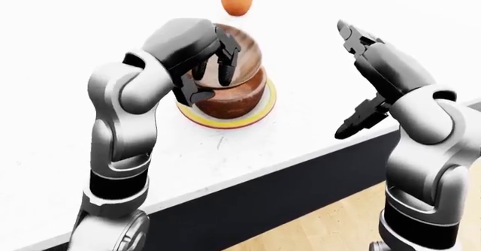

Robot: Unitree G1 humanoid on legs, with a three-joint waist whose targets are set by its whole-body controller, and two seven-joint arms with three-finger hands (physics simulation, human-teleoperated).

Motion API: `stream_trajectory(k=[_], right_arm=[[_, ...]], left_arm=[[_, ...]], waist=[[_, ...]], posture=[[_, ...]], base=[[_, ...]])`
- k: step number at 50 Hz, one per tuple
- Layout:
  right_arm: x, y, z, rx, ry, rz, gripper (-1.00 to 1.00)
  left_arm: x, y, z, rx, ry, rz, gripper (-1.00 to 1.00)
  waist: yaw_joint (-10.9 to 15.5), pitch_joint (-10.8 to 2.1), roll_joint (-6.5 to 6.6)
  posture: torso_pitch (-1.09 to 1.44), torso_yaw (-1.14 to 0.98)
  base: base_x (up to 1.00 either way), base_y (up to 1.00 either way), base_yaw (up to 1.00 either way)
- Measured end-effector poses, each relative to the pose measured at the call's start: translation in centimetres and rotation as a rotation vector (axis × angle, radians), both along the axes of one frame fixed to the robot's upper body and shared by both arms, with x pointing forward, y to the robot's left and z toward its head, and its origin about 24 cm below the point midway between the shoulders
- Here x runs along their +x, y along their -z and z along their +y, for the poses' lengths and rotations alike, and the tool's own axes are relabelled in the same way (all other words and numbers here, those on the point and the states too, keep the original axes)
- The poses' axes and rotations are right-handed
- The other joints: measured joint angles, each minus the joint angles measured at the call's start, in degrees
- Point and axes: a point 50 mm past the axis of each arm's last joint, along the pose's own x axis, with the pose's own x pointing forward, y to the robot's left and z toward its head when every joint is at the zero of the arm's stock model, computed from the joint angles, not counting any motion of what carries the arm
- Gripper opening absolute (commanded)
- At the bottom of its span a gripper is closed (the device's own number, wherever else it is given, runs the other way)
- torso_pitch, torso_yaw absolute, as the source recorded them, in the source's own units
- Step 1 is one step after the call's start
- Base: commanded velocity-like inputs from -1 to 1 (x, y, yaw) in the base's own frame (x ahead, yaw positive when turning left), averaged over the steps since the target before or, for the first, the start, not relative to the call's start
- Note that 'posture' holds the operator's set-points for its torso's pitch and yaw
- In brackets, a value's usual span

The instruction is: Stack the bowls from largest to smallest.

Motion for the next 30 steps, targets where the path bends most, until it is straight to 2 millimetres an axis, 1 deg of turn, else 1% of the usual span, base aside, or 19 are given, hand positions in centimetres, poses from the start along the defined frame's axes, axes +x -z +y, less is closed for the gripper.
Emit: stream_trajectory(k=[4,6,8,10,14,15,18,22,23,30], right_arm=[[0.01,0.19,-0.17,0.004,0.005,0.006,1.00],[-0.02,0.29,-0.21,0.006,0.007,0.006,1.00],[0.01,0.36,-0.24,0.007,0.008,0.006,1.00],[0.04,0.42,-0.24,0.008,0.008,0.006,1.00],[0.10,0.48,-0.24,0.008,0.007,0.007,1.00],[0.10,0.47,-0.24,0.009,0.007,0.007,1.00],[0.09,0.45,-0.21,0.009,0.005,0.005,1.00],[0.10,0.44,-0.37,0.011,0.009,0.006,1.00],[0.12,0.46,-0.39,0.012,0.009,0.007,1.00],[0.07,0.17,-0.35,0.011,0.007,0.002,1.00]], left_arm=[[0.37,0.44,-0.11,0.001,-0.006,0.009,-0.98],[0.42,0.67,-0.26,0.002,-0.006,0.008,-0.91],[0.37,0.78,-0.44,0.006,-0.001,0.006,-0.76],[0.30,0.78,-0.54,0.006,0.002,0.000,-0.69],[0.15,0.74,-0.69,0.005,0.004,-0.003,-0.61],[0.17,0.78,-0.74,0.005,0.005,-0.001,-0.56],[0.30,1.04,-0.83,0.003,0.006,0.005,-0.55],[0.17,1.10,-0.70,-0.009,0.003,0.001,-0.50],[0.13,1.08,-0.67,-0.010,0.002,0.000,-0.40],[0.12,0.99,-0.26,-0.007,-0.011,-0.010,-0.18]], waist=[[-0.1,-0.11,0.13],[-0.1,-0.27,0.18],[-0.1,-0.37,0.21],[-0.1,-0.45,0.21],[0.0,-0.53,0.20],[0.0,-0.54,0.20],[0.0,-0.52,0.14],[0.0,-0.14,-0.31],[0.0,-0.15,-0.38],[0.0,-0.18,-0.63]], posture=[[0.00,0.00],[0.00,0.00],[0.00,0.00],[0.00,0.00],[0.00,0.00],[0.00,0.00],[0.00,0.00],[0.00,0.00],[0.00,0.00],[0.00,0.00]], base=[[0.00,0.00,0.00],[0.00,0.00,0.00],[0.00,0.00,0.00],[0.00,0.00,0.00],[0.00,0.00,0.00],[0.00,0.00,0.00],[0.00,0.00,0.00],[0.00,0.00,0.00],[0.00,0.00,0.00],[0.00,0.00,0.00]])
